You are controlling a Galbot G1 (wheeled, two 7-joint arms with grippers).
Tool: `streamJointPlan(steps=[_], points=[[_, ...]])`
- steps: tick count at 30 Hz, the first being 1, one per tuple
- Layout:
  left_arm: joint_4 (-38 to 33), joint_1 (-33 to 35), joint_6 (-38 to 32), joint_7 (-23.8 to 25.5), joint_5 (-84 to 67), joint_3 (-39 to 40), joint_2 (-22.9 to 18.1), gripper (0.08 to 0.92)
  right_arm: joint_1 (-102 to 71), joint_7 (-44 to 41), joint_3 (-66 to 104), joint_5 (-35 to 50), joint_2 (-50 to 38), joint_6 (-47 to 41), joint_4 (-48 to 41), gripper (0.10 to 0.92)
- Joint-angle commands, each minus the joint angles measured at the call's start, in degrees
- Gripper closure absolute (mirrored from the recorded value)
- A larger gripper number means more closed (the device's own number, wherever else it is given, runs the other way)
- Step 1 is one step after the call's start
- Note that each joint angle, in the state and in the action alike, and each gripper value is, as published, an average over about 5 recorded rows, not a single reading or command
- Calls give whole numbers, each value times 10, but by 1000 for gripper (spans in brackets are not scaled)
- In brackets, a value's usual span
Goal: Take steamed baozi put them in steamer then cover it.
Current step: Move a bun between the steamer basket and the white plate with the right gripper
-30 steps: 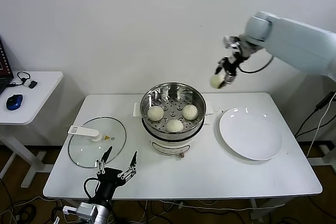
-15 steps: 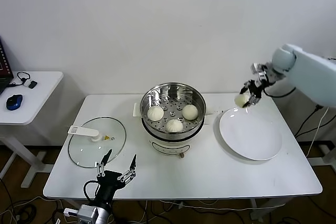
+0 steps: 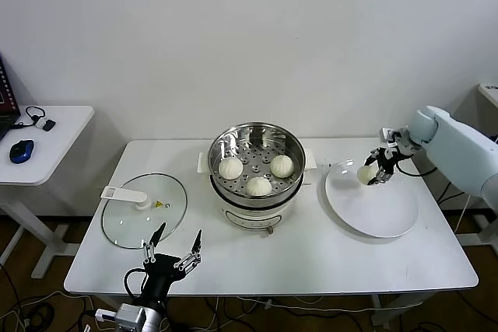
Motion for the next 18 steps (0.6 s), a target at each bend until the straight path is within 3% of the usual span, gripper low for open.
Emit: streamJointPlan(steps=[1,18], points=[[2,0,0,0,0,0,0,177,-47,28,94,-60,37,13,-69,346],[7,0,-4,0,0,1,1,177,-46,49,128,-88,88,16,-115,326]])
